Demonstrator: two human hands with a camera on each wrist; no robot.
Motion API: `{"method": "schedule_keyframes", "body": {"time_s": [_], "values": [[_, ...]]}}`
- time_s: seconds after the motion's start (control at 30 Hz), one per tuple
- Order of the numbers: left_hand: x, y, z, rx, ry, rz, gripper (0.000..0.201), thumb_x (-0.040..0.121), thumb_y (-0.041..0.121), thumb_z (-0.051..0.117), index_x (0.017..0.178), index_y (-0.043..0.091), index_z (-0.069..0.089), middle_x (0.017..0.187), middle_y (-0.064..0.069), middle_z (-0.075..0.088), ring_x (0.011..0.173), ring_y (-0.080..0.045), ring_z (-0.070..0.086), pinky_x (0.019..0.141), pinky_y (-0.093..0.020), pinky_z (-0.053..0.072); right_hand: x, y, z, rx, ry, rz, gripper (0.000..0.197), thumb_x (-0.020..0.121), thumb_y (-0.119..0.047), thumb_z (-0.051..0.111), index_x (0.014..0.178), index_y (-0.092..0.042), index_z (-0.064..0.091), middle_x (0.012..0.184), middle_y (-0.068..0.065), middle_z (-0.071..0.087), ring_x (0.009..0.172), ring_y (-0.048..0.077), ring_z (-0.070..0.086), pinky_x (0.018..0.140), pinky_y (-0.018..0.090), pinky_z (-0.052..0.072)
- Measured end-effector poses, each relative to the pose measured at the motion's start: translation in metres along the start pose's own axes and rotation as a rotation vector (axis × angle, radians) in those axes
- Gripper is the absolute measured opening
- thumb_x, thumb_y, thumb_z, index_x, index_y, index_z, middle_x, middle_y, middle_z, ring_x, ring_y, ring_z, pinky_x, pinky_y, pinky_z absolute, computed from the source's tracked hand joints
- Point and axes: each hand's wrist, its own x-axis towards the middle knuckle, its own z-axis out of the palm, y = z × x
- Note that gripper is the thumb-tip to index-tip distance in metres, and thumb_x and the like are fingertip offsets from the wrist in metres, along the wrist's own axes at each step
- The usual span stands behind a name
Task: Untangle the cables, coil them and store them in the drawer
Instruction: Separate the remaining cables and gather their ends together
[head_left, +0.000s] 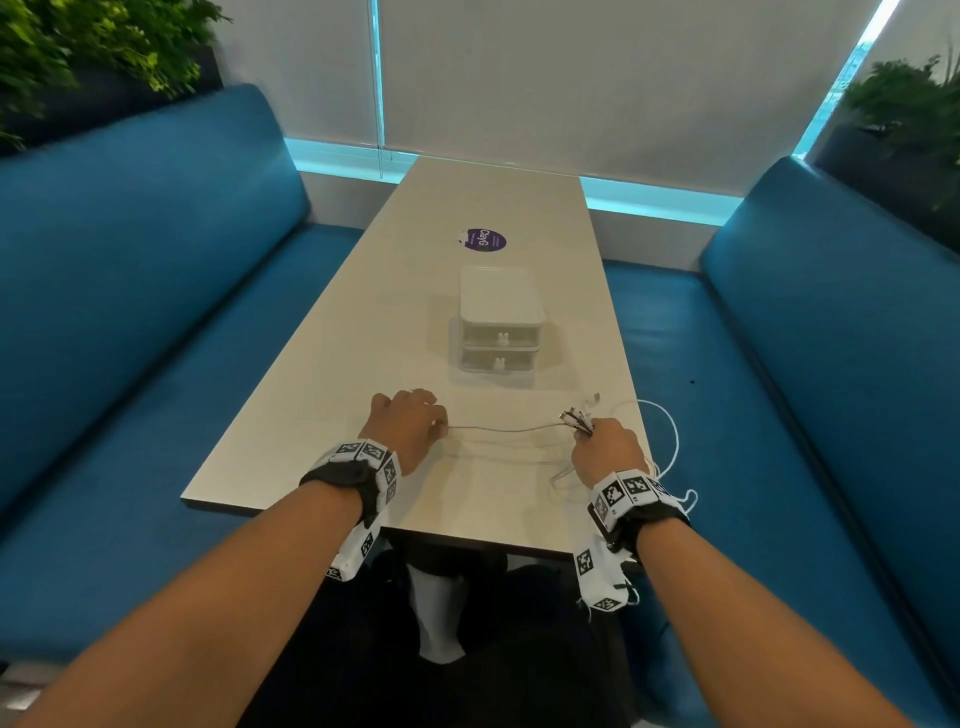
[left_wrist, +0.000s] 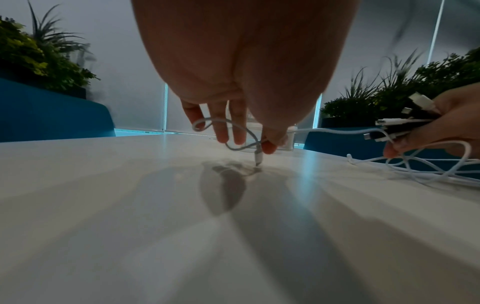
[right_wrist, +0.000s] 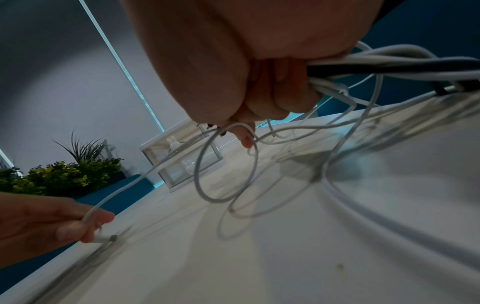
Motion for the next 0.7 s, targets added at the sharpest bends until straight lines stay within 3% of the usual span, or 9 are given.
{"method": "schedule_keyframes", "body": {"time_s": [0.1,0.33,0.43,0.53,0.6,0.7], "values": [[0.004,0.013,0.000,0.030,0.010,-0.022,0.028,0.105,0.026,0.037,0.107,0.029,0.064,0.103,0.005,0.065,0.096,-0.020,0.062,0.091,-0.039,0.029,-0.001,-0.004,-0.001,0.003,0.004,0.000,0.029,0.098,-0.034,0.048,0.108,-0.014,0.066,0.102,0.011,0.066,0.087,0.032,0.065,0.073,0.036,0.053],[0.002,0.017,-0.014,0.135,-0.013,-0.021,0.028,0.107,0.037,0.038,0.103,0.020,0.059,0.096,-0.002,0.067,0.080,-0.025,0.056,0.074,-0.032,0.034,0.001,0.001,-0.012,-0.007,0.028,-0.014,0.029,0.098,-0.032,0.048,0.110,-0.012,0.064,0.108,0.014,0.065,0.094,0.035,0.063,0.071,0.034,0.045],[0.001,0.001,-0.017,-0.026,-0.127,-0.037,0.025,0.102,0.038,0.050,0.109,0.018,0.064,0.109,-0.004,0.064,0.092,-0.023,0.060,0.080,-0.035,0.046,0.003,0.003,-0.017,-0.012,0.042,-0.013,0.027,0.098,-0.031,0.049,0.110,-0.011,0.064,0.106,0.014,0.065,0.090,0.034,0.062,0.071,0.036,0.047],[-0.005,-0.017,-0.008,-0.160,-0.138,-0.036,0.023,0.098,0.015,0.054,0.119,0.016,0.063,0.132,-0.002,0.051,0.112,-0.024,0.057,0.096,-0.034,0.043,0.003,0.003,-0.016,0.006,0.030,-0.012,0.027,0.098,-0.030,0.049,0.109,-0.011,0.065,0.105,0.014,0.065,0.082,0.031,0.057,0.070,0.035,0.047],[-0.010,-0.019,-0.005,-0.251,-0.099,-0.045,0.028,0.098,0.008,0.048,0.121,0.014,0.062,0.136,-0.004,0.048,0.113,-0.027,0.056,0.099,-0.036,0.042,0.000,-0.002,-0.011,0.030,0.018,-0.056,0.028,0.098,-0.033,0.050,0.109,-0.013,0.066,0.103,0.013,0.067,0.080,0.031,0.058,0.068,0.033,0.046],[-0.009,-0.009,-0.007,-0.298,-0.074,-0.091,0.033,0.093,0.013,0.052,0.124,0.023,0.059,0.136,0.002,0.046,0.115,-0.028,0.056,0.099,-0.041,0.045,-0.009,-0.013,-0.002,0.078,-0.021,-0.192,0.025,0.097,-0.033,0.050,0.103,-0.017,0.069,0.093,0.010,0.069,0.081,0.030,0.064,0.069,0.035,0.051]]}}
